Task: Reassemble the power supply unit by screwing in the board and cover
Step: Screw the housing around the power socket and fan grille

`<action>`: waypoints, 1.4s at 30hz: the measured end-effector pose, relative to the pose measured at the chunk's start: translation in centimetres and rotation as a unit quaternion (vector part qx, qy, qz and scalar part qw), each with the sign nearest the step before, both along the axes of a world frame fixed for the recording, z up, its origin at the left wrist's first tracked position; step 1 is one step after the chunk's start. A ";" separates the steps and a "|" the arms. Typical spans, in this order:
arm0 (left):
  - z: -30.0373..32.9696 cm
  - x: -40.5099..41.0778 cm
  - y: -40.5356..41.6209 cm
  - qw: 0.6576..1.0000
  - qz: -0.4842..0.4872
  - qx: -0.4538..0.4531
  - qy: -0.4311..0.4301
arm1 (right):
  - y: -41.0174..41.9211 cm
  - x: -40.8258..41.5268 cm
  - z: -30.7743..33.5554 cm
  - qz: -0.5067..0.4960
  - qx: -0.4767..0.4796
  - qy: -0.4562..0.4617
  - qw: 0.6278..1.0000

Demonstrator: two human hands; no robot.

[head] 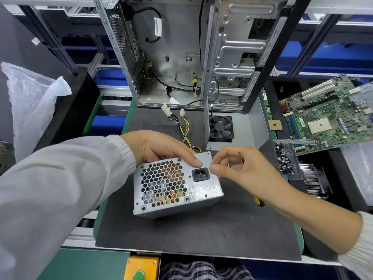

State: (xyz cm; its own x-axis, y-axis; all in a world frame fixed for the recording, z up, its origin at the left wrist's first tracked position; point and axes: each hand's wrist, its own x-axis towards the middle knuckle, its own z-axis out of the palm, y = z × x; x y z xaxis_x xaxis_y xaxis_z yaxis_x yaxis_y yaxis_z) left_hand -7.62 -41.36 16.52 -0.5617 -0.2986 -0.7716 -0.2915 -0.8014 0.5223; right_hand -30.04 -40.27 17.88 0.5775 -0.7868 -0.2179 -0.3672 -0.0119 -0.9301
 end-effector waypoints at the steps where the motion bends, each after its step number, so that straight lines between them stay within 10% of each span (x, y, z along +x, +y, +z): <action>1: 0.0 0.0 0.0 1.000 -0.001 -0.002 -0.004 | 0.1 0.0 0.0 0.002 -0.001 -0.001 1.000; 22: 0.5 0.4 -0.5 0.999 -0.051 -0.004 0.004 | 2.2 -3.9 -9.2 -0.060 -0.126 -0.001 0.990; 28: 0.9 0.5 -0.7 0.998 -0.067 0.000 -0.015 | -0.5 -4.6 -1.2 0.048 0.001 0.048 0.998; 34: 0.8 0.3 -0.5 0.998 -0.063 -0.002 -0.028 | -1.2 -4.4 4.3 0.057 0.091 -0.101 0.989; 42: 0.6 0.1 -0.4 0.998 -0.055 -0.003 -0.018 | -1.7 -4.3 4.3 0.051 0.347 -0.291 0.890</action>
